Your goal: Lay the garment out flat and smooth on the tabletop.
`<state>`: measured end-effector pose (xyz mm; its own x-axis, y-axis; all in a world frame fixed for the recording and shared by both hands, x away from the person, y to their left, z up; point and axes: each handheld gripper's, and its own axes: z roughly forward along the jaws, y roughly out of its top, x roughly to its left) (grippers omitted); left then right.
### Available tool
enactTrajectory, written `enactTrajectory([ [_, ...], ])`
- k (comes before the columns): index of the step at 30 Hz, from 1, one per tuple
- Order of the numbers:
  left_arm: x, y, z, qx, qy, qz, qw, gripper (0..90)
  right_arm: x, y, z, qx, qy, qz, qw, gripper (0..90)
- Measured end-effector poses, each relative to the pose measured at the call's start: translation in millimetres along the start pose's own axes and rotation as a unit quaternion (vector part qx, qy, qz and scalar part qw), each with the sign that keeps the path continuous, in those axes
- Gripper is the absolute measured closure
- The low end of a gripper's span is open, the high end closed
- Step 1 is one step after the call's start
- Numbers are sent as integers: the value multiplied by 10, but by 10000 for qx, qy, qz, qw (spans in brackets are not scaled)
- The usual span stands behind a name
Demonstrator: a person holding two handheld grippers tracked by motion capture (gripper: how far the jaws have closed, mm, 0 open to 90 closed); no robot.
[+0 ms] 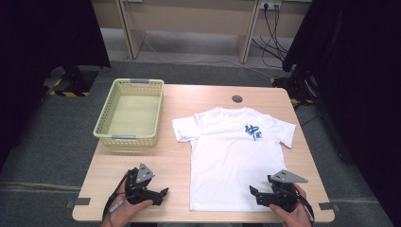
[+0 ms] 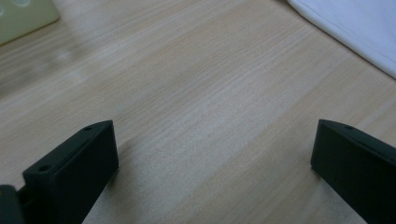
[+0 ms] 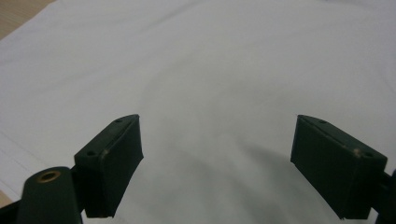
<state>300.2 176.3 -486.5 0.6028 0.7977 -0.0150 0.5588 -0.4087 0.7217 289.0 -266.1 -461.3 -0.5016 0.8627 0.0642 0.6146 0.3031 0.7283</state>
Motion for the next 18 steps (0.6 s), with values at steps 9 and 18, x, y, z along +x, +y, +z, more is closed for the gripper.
enactTrajectory([
  [9, 0, 0, 0, 1, 1, 1, 10000, 0, -3, -106, -80, -17, -126, 32, 9999, 170],
  [18, 0, 0, 0, 1, 0, 1, 10000, 0, -16, -283, -206, -107, -148, 155, 9997, 170],
])
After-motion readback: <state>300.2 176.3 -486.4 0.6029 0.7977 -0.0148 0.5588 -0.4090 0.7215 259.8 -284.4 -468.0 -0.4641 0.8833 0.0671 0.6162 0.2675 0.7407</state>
